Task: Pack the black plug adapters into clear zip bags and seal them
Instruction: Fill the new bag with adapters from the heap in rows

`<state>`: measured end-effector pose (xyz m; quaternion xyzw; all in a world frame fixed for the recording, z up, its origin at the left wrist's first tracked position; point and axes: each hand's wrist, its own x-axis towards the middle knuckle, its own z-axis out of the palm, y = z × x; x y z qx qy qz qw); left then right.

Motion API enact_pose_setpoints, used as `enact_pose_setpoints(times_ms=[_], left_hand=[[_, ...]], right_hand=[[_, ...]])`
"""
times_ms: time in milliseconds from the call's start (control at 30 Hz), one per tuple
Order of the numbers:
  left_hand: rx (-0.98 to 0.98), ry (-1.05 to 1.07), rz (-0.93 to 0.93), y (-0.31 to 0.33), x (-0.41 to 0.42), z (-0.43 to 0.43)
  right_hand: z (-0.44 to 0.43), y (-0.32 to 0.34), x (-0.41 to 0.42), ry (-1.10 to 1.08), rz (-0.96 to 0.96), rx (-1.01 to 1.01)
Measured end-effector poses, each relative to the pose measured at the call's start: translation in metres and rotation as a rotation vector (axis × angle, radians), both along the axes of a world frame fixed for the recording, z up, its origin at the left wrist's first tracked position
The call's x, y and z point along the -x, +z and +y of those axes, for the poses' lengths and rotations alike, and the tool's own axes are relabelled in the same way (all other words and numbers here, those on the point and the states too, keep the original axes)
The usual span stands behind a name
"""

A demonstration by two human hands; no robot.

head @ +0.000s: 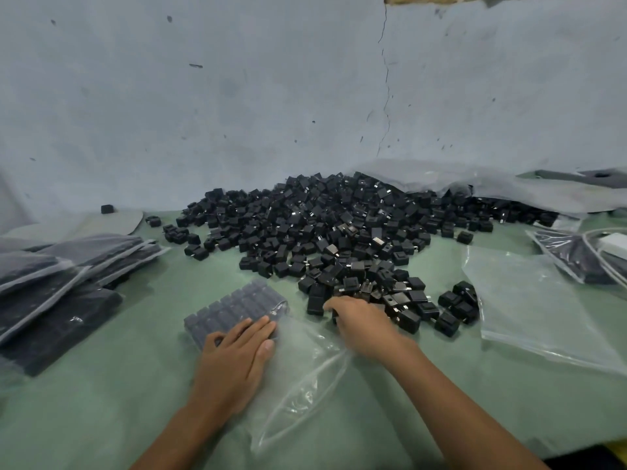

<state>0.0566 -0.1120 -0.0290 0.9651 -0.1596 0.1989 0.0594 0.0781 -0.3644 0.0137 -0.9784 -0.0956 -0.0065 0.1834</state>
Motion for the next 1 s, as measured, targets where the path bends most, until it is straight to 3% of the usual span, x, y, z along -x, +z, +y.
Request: enact_pose_setpoints(times_ms=[133, 300, 367, 433, 533, 600, 733, 1000], left_hand=[[0.007, 0.007, 0.011, 0.001, 0.001, 0.000], [0.003, -0.004, -0.021, -0.001, 0.000, 0.001], [-0.002, -0.011, -0.037, -0.003, -0.001, 0.001], [-0.006, -0.009, -0.032, -0.004, -0.001, 0.002], [-0.005, -0.004, -0.022, -0.004, -0.003, 0.002], [-0.004, -0.003, -0.019, -0.005, -0.003, 0.002], [-0.013, 0.001, -0.019, -0.006, -0.004, 0.003], [0.002, 0.001, -0.031, -0.005, -0.002, 0.001]], right_hand=[[-0.002, -0.018, -0.007, -0.054, -0.009, 0.068], [-0.007, -0.024, -0.004, -0.089, -0.047, -0.120], [-0.011, -0.020, 0.000, -0.102, -0.075, -0.303], [-0.014, -0.014, 0.004, -0.152, -0.055, -0.629], [-0.019, -0.007, 0.015, -0.224, 0.092, -1.182], [-0.023, -0.004, 0.025, -0.227, 0.156, -1.391], [-0.032, -0.003, 0.043, -0.207, 0.224, -1.608], [-0.038, 0.012, 0.067, -0.032, 0.321, -1.820]])
